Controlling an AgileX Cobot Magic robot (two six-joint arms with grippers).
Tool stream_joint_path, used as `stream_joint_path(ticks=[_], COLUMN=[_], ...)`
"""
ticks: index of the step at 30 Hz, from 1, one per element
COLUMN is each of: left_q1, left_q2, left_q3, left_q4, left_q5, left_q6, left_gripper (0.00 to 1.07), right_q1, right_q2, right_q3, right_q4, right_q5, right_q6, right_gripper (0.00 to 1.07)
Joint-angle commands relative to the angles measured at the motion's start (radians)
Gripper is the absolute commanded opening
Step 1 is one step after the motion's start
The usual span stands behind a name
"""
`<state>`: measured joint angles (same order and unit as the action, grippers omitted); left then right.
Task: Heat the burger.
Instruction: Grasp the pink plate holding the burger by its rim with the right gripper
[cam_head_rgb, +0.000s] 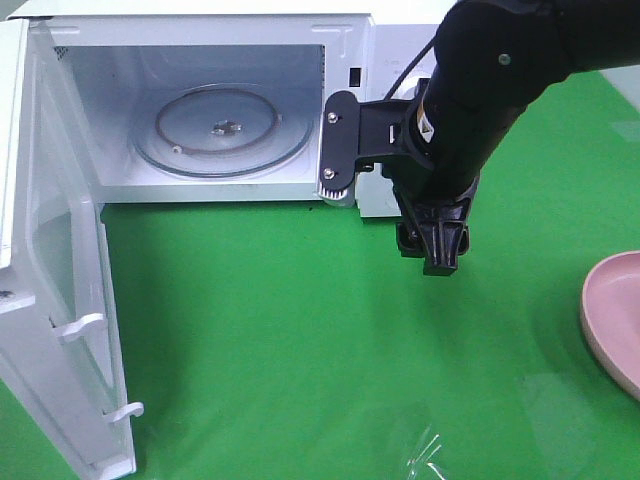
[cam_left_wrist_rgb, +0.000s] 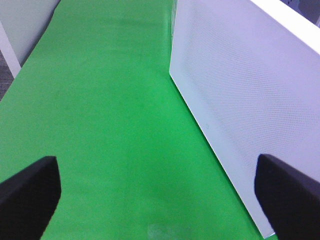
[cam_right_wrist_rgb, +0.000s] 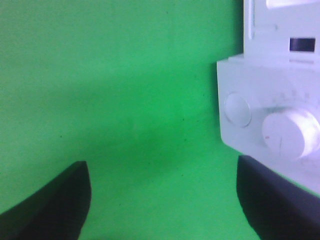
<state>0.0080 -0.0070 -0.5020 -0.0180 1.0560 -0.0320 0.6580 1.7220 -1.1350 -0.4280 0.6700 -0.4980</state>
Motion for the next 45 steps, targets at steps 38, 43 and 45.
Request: stream_joint_path(ticks=[38,43,45], left_q1=[0.0,0.0,0.0], left_q2=[-0.02,-0.02,-0.02], left_q3=[0.003,0.003,0.003], left_q4=[0.0,0.0,0.0], left_q5=[-0.015,-0.015,-0.015], left_q6=[0.002,0.002,0.002], left_gripper=[0.98,0.98,0.98], right_q1=[-0.41,-0.449,-0.472], right_q2=[-0.232,-0.229,-0.201], right_q3=[0.297,0.324,0.351], right_q4=[0.163,0.208,0.239], right_q5=[0.157,0.13,0.102], right_q6=[0.686,0.686,0.686], right_gripper=[0.76,0.76,0.76])
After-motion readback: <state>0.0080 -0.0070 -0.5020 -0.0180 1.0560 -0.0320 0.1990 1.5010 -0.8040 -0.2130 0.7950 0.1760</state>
